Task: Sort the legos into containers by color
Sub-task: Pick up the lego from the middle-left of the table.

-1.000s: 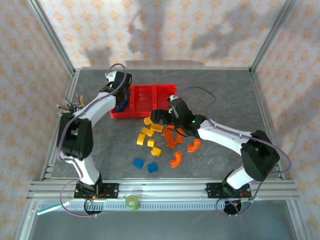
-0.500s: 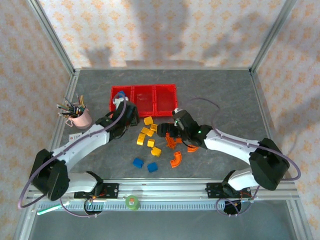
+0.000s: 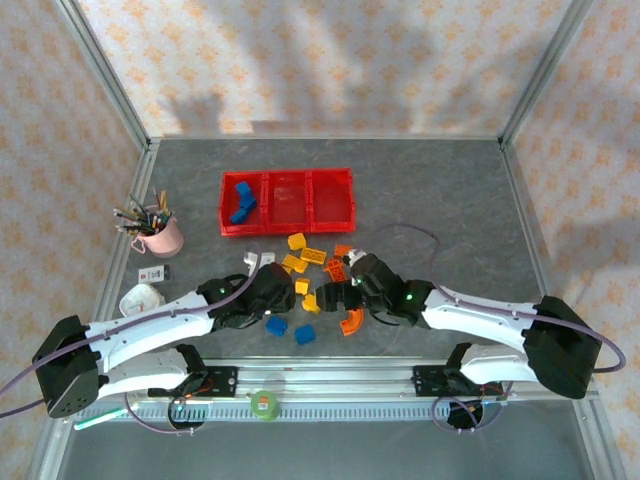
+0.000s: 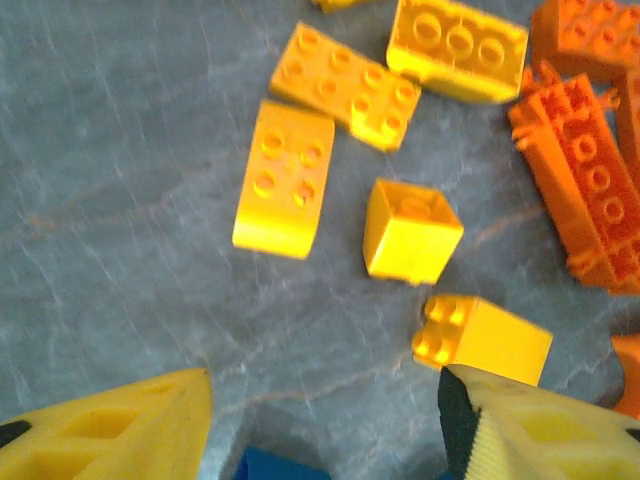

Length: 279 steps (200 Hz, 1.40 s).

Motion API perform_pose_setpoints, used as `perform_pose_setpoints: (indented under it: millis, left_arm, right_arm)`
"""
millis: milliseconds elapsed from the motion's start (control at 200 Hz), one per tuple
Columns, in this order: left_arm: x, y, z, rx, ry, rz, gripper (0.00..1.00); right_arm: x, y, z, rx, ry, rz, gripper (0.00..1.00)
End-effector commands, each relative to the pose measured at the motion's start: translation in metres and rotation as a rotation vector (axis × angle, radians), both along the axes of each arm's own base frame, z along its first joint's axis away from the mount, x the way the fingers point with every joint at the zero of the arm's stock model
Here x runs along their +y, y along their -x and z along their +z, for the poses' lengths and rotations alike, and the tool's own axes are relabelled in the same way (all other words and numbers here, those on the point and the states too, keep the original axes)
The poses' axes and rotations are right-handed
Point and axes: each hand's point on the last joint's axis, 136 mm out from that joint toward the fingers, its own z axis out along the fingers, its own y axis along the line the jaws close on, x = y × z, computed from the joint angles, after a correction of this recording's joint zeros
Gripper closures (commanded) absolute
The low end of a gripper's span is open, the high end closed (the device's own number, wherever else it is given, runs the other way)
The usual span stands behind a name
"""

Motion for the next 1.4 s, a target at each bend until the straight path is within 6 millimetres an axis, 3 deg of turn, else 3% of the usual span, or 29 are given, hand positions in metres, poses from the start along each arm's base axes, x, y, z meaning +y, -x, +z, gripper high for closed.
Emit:
perform_pose_setpoints:
  millis: [0, 170, 385, 435, 571, 1036, 1391]
  left_arm:
    - [0.012, 0.022, -0.017, 0.071, -0.031, 0.05, 0.33]
    - [0.022, 0.044, -0.035, 0.112, -0.063, 0.108, 0.28]
    - [0.009, 0.066, -0.046, 0.141, 0.009, 0.126, 0.29]
    - [0.011, 0.066, -0.049, 0.14, 0.005, 0.144, 0.3]
    - [-0.007, 0.06, -0.048, 0.119, 0.078, 0.134, 0.3]
    - [-0.017, 0.018, -0.033, -0.015, 0.055, 0.194, 0.41]
    - [-0.002, 0.029, -0.055, 0.051, -0.053, 0.181, 0.44]
  right_arm:
    - [0.004, -0.001, 0.008, -0.025, -0.056, -0.025, 0.0]
    - [0.0, -0.001, 0.002, -0.021, -0.049, -0.041, 0.0]
    - [-0.001, -0.004, 0.005, -0.036, -0.037, -0.05, 0.0]
    - [-0.001, -0.005, 0.006, -0.041, -0.035, -0.056, 0.0]
    - [-0.002, -0.007, 0.008, -0.052, -0.03, -0.059, 0.0]
    - [-0.004, -0.009, 0.007, -0.069, -0.008, -0.061, 0.0]
    - [-0.006, -0.01, 0.006, -0.072, -0.001, -0.068, 0.0]
